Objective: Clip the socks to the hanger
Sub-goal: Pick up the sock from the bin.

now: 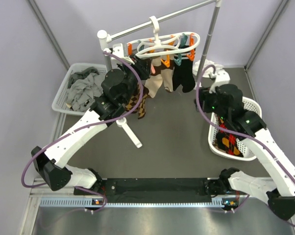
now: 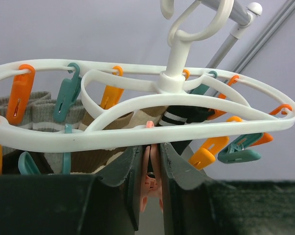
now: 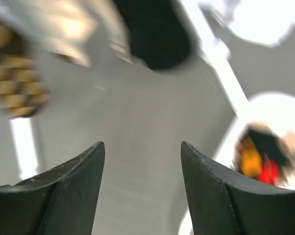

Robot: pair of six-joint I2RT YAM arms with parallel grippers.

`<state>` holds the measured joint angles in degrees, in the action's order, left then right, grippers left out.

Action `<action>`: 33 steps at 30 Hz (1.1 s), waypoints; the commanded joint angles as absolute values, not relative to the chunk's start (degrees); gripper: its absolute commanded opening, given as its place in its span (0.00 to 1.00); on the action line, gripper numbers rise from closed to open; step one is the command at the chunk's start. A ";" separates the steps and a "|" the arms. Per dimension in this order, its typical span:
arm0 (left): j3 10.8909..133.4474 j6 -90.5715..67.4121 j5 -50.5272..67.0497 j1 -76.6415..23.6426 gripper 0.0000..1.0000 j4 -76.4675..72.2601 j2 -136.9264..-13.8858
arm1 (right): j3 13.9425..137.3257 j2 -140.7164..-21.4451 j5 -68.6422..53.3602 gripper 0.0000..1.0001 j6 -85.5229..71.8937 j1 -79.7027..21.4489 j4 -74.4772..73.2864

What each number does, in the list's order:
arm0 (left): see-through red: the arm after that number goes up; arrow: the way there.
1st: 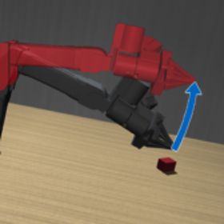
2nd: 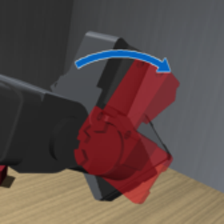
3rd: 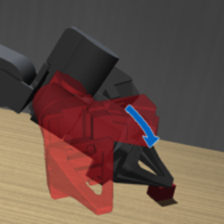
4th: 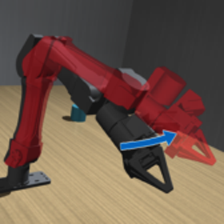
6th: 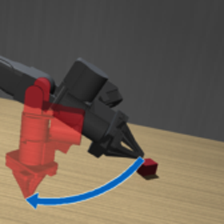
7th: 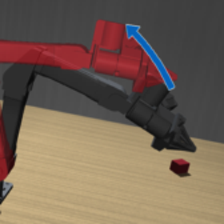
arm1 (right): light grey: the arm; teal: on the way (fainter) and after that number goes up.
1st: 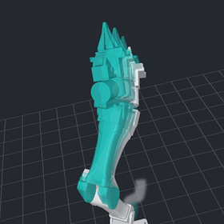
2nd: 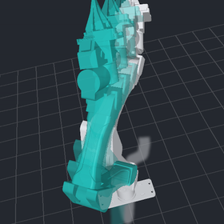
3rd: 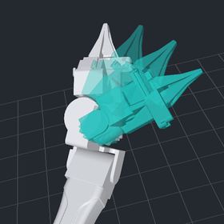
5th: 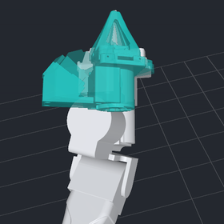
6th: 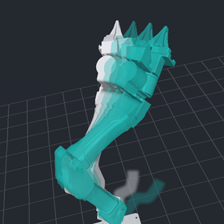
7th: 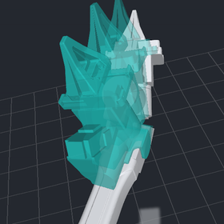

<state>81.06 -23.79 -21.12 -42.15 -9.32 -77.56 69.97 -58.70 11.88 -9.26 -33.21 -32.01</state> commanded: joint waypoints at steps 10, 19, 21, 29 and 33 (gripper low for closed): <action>80.77 -23.91 -19.34 -42.10 0.14 -9.32 -79.19 | 56.87 -62.03 10.11 0.57 -19.77 -3.00 -31.56; 81.03 -24.17 -18.46 -42.10 0.14 -9.14 -79.10 | 52.56 -75.66 2.64 0.41 -23.64 9.31 -18.91; 81.04 -24.26 -18.46 -42.10 0.14 -8.97 -79.28 | 52.91 -79.44 2.11 0.41 -23.64 9.58 -17.06; 81.39 -24.43 -18.19 -42.10 0.14 -8.35 -79.37 | 55.02 -91.13 3.78 0.40 -23.64 9.67 -14.51; 81.39 -24.26 -18.37 -42.10 0.14 -7.65 -78.93 | 54.58 -94.30 3.96 0.36 -23.12 9.75 -13.62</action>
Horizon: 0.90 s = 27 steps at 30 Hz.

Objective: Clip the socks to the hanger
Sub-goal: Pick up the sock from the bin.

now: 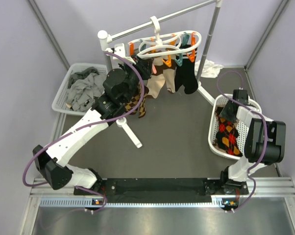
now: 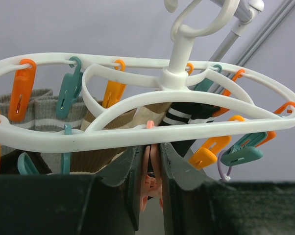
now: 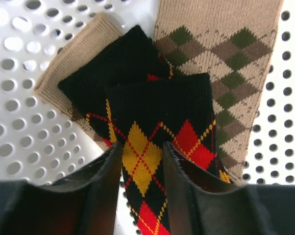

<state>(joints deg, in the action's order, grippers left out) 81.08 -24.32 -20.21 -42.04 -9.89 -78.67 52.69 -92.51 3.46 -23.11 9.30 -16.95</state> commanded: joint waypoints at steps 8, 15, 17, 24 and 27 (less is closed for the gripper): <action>81.04 -24.26 -18.98 -42.10 0.14 -7.12 -78.13 | 52.12 -87.37 1.76 0.10 -20.48 9.67 -15.37; 81.12 -25.05 -18.90 -42.10 0.14 -6.94 -77.78 | 51.94 -78.94 2.20 0.02 -18.55 9.67 -19.60; 81.21 -25.22 -18.81 -42.10 0.14 -6.86 -77.70 | 51.59 -76.83 1.59 0.01 -18.02 9.67 -20.48; 81.30 -25.58 -18.90 -42.10 0.14 -6.50 -77.34 | 50.71 -66.30 -2.54 0.00 -16.53 9.67 -21.97; 81.47 -25.75 -18.98 -42.10 0.14 -6.42 -77.34 | 50.71 -61.54 -7.02 0.00 -16.00 9.41 -20.57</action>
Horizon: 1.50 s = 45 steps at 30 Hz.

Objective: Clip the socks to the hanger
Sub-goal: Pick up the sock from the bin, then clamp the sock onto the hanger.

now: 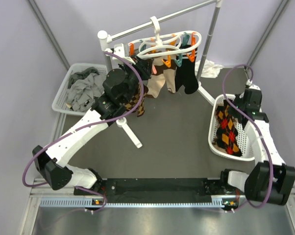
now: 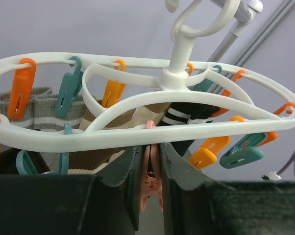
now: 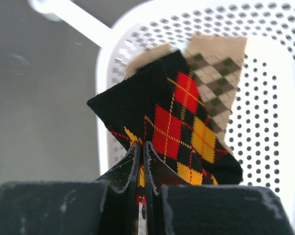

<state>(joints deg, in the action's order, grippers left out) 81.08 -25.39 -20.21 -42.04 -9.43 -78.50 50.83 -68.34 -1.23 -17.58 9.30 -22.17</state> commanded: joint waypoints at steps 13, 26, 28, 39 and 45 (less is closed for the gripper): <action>81.91 -27.25 -17.23 -42.10 0.14 -6.59 -77.69 | 56.95 -48.52 -19.15 0.00 -11.51 -6.23 -14.07; 82.62 -29.18 -15.91 -42.10 0.14 -6.59 -77.96 | 59.15 -54.92 -12.66 0.00 -11.60 -30.40 1.12; 82.62 -29.44 -16.00 -42.10 0.14 -6.59 -77.96 | 59.67 -57.11 -10.91 0.00 -11.51 -33.29 3.15; 82.44 -30.15 -15.56 -42.10 0.14 -6.59 -78.31 | 63.98 -64.33 -4.57 0.00 -9.32 -40.60 7.56; 82.44 -30.41 -15.47 -42.10 0.14 -6.33 -78.57 | 65.92 -66.44 -4.57 0.00 -8.96 -40.78 8.44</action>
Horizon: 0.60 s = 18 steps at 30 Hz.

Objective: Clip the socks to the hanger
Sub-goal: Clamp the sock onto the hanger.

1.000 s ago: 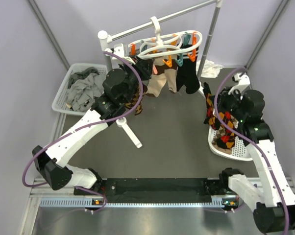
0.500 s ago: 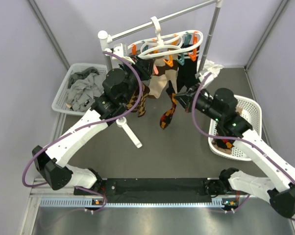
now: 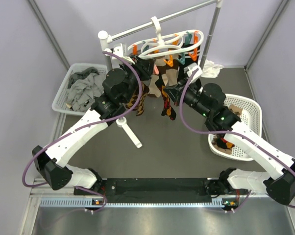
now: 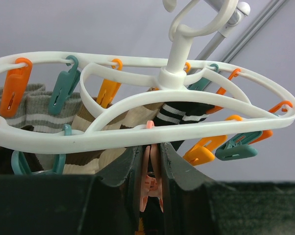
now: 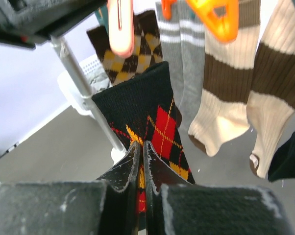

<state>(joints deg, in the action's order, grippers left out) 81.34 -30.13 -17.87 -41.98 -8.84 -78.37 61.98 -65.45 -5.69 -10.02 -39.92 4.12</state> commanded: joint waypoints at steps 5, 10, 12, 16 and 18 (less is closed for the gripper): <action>82.35 -30.50 -15.12 -42.10 0.14 -6.42 -78.40 | 67.32 -67.50 -4.31 0.00 -8.70 -40.69 8.09; 82.35 -30.41 -14.85 -42.10 0.14 -6.59 -78.49 | 68.03 -68.20 -4.39 0.00 -8.53 -40.69 8.26; 82.35 -30.50 -14.85 -42.10 0.14 -6.50 -78.57 | 68.55 -68.46 -4.57 0.00 -8.52 -40.69 8.17; 82.35 -30.41 -14.85 -42.10 0.14 -6.15 -78.49 | 69.08 -68.82 -4.92 0.00 -8.35 -40.78 8.61; 82.27 -30.32 -14.85 -42.10 0.14 -6.24 -78.40 | 69.87 -68.99 -4.92 0.00 -8.35 -40.69 8.26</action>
